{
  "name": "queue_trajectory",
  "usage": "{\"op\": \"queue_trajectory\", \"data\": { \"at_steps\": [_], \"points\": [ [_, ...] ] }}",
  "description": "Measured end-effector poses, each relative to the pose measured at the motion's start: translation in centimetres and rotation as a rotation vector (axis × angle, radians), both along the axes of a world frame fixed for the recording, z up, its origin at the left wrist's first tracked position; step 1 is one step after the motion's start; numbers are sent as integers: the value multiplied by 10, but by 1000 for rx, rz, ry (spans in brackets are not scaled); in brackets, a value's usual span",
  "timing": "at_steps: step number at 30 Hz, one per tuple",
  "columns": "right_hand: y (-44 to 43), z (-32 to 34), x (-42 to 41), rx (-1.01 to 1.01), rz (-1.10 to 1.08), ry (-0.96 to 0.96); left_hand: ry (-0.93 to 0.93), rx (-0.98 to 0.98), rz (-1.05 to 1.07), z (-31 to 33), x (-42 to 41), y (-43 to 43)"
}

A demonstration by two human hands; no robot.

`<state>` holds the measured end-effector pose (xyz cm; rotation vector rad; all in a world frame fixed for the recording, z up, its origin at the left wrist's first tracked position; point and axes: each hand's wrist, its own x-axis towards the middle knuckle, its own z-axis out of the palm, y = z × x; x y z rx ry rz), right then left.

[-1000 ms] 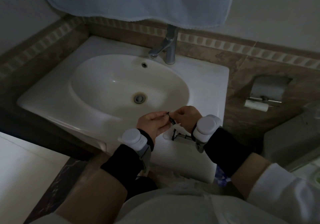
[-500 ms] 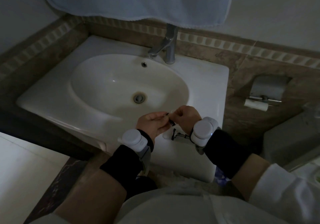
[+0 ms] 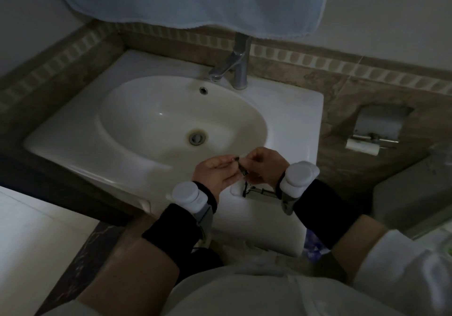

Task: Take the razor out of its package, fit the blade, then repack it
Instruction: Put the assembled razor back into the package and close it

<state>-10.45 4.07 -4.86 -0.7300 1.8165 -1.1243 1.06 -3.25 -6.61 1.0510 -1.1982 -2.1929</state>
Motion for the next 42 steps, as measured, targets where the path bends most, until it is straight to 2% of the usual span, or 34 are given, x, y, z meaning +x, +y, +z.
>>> {"op": "queue_trajectory", "data": {
  "at_steps": [3,5,12,15,20,22,25,27,29,34,39,42],
  "points": [
    [1,0,-2,21,-31,-241,-4,-11,12,1,0,-3],
    [1,0,-2,52,-34,-286,-5,-10,3,0,1,-2],
    [1,-3,-4,131,-15,-268,-40,11,-10,-5,4,-1],
    [2,-5,-3,151,-21,-276,-77,-42,-14,-5,4,2],
    [2,-6,-2,155,-52,-288,-176,-265,-124,-4,5,0],
    [1,-6,-4,170,-59,-212,-200,-373,-206,-3,4,3],
    [-2,-6,-5,199,-24,-45,-265,-432,-308,-5,-1,5],
    [-3,-5,-3,206,10,-19,-372,-589,-349,-8,-3,4],
    [-3,-4,-4,197,27,-15,-404,-687,-337,-10,-3,3],
    [1,-3,-8,164,41,-61,-338,-692,-366,-11,1,1],
    [4,-2,-7,123,-77,-247,-299,-621,-328,-8,-1,-4],
    [6,-2,-3,105,-42,-276,-282,-630,-363,-8,0,-5]
  ]
}}
